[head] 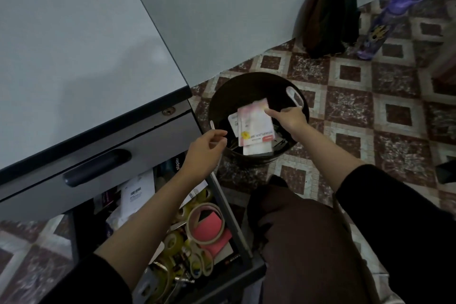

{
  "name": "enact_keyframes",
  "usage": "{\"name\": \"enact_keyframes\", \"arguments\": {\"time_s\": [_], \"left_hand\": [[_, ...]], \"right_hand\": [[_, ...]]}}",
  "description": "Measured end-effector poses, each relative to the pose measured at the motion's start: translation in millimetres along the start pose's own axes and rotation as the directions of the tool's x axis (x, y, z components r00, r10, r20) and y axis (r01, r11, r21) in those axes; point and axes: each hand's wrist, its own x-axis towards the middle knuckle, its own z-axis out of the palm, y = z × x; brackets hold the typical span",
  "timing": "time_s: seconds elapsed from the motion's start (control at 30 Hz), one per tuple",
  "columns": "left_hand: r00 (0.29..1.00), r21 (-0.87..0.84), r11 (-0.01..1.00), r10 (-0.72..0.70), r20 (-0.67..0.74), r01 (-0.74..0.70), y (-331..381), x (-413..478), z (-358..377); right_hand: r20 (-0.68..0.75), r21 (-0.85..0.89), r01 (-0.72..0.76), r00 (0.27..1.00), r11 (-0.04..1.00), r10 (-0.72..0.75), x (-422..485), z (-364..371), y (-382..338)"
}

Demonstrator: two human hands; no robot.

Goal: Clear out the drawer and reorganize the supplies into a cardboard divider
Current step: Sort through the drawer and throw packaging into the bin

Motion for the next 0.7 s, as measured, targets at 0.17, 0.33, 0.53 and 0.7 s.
{"name": "enact_keyframes", "arguments": {"time_s": [0.17, 0.33, 0.53, 0.7], "left_hand": [[1.000, -0.007, 1.000, -0.005, 0.002, 0.005, -4.5, -17.5, -7.1], [0.999, -0.059, 0.998, 0.016, -0.032, -0.018, -1.4, -50.6, -21.6], [0.989, -0.010, 1.000, 0.027, -0.146, -0.029, -20.0, -110.1, -50.5], [0.973, 0.019, 0.994, -0.099, -0.208, 0.105, -73.3, -155.9, -79.8]], "right_hand": [[0.016, -0.054, 0.066, 0.998, 0.996, -0.065, -18.8, 3.0, 0.2], [0.009, -0.116, 0.314, 0.949, 0.942, -0.315, -69.9, 19.0, -21.6], [0.202, -0.175, 0.542, 0.837, 0.822, -0.509, -152.9, 68.5, -28.0], [0.341, -0.228, 0.607, 0.782, 0.761, -0.522, -188.6, 116.3, -2.7]]}}
